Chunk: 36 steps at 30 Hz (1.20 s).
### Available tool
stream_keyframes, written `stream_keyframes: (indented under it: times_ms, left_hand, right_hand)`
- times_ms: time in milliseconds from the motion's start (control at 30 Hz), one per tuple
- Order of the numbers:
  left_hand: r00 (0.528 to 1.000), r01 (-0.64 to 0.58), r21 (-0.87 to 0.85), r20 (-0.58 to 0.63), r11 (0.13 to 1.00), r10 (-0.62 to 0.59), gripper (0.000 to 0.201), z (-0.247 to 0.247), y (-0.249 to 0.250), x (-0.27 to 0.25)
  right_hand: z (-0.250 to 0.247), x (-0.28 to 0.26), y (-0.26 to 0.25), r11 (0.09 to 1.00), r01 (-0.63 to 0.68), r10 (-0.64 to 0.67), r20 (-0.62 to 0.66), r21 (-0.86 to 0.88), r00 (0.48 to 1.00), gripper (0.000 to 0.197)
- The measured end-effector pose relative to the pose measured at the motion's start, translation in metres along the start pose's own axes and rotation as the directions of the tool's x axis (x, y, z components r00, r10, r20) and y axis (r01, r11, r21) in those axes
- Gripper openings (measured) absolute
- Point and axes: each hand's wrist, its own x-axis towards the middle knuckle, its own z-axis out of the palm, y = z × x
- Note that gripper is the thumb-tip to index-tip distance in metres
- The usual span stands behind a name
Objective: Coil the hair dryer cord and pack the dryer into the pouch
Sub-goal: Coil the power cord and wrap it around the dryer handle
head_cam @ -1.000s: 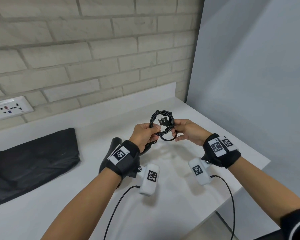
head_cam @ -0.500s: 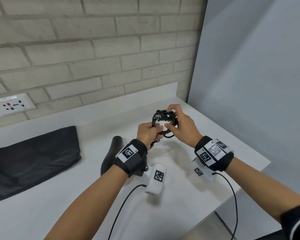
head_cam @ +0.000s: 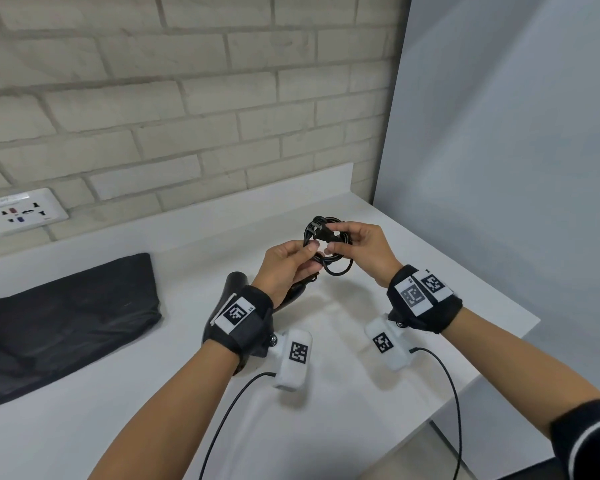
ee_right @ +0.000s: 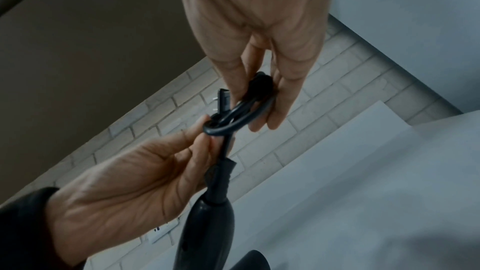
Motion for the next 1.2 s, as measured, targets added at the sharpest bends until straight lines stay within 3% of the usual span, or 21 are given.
stream_keyframes:
  times_ms: [167,233,300,367,467,533,567,600,667,733,767,867,1000,1200]
  left_hand:
    - [0.999,0.029,0.002,0.021,1.000,-0.029,0.013,-0.001,0.002,0.000]
    - [0.999,0.031,0.018,-0.010,0.999,-0.031,0.013,0.002,0.000,0.001]
    - [0.999,0.026,0.045,-0.040,0.999,-0.025,0.012,0.004,-0.002,0.002]
    - [0.998,0.026,0.063,-0.054,0.998,-0.023,0.010,0.006,-0.005,0.003]
    - [0.997,0.022,0.068,-0.073,0.997,-0.017,0.009,0.008,-0.005,0.004]
    - [0.996,0.015,0.076,-0.085,0.997,-0.008,0.010,0.008,-0.006,0.004]
    - [0.996,0.012,0.085,-0.092,0.996,-0.004,0.011,0.008,-0.006,0.005]
    - [0.995,0.010,0.095,-0.096,0.995,-0.001,0.011,0.009,-0.006,0.005]
    - [0.994,0.008,0.097,-0.111,0.995,0.003,0.012,0.010,-0.009,0.005]
    - [0.992,0.006,0.073,-0.127,0.997,0.004,0.013,0.010,-0.011,0.006]
    - [0.992,0.008,0.053,-0.129,0.999,-0.001,0.012,0.009,-0.011,0.006]
    - [0.992,0.052,0.005,-0.113,0.999,-0.051,0.010,0.003,-0.008,0.007]
    - [0.994,0.101,0.103,-0.050,0.990,-0.096,0.008,0.005,-0.007,0.002]
    - [0.996,0.051,-0.001,0.068,0.999,-0.051,0.017,-0.006,-0.001,-0.001]
  right_hand:
    - [-0.001,0.003,-0.001,0.997,-0.044,0.044,-0.007,-0.059,0.999,0.038]
    - [-0.001,0.003,-0.003,0.962,0.015,-0.019,-0.010,-0.271,1.000,0.033]
    - [-0.001,0.002,-0.002,0.851,0.128,-0.148,0.002,-0.509,0.989,0.031]
    - [-0.005,0.002,-0.005,0.722,0.272,-0.354,-0.002,-0.636,0.935,0.028]
    - [-0.011,0.007,-0.007,0.459,0.507,-0.615,0.151,-0.730,0.774,0.024]
    - [-0.011,0.009,-0.005,0.314,0.608,-0.643,0.308,-0.729,0.701,0.023]
    - [-0.010,0.009,-0.007,0.311,0.618,-0.624,0.335,-0.722,0.705,0.024]
    - [-0.010,0.008,-0.010,0.366,0.599,-0.601,0.310,-0.712,0.736,0.026]
    - [-0.010,0.006,-0.020,0.632,0.497,-0.514,0.157,-0.595,0.843,0.023]
    - [-0.010,0.006,-0.030,0.903,0.357,-0.364,0.016,-0.239,0.931,0.011]
    - [-0.010,0.006,-0.032,0.950,0.308,-0.310,-0.037,-0.057,0.950,0.007]
    - [-0.008,0.005,-0.033,0.961,0.214,-0.199,-0.100,0.173,0.975,0.008]
    - [-0.013,0.003,-0.027,0.990,0.128,-0.124,-0.066,0.063,0.990,0.011]
    - [-0.020,0.004,-0.027,0.975,-0.001,0.023,-0.095,0.221,0.995,0.015]
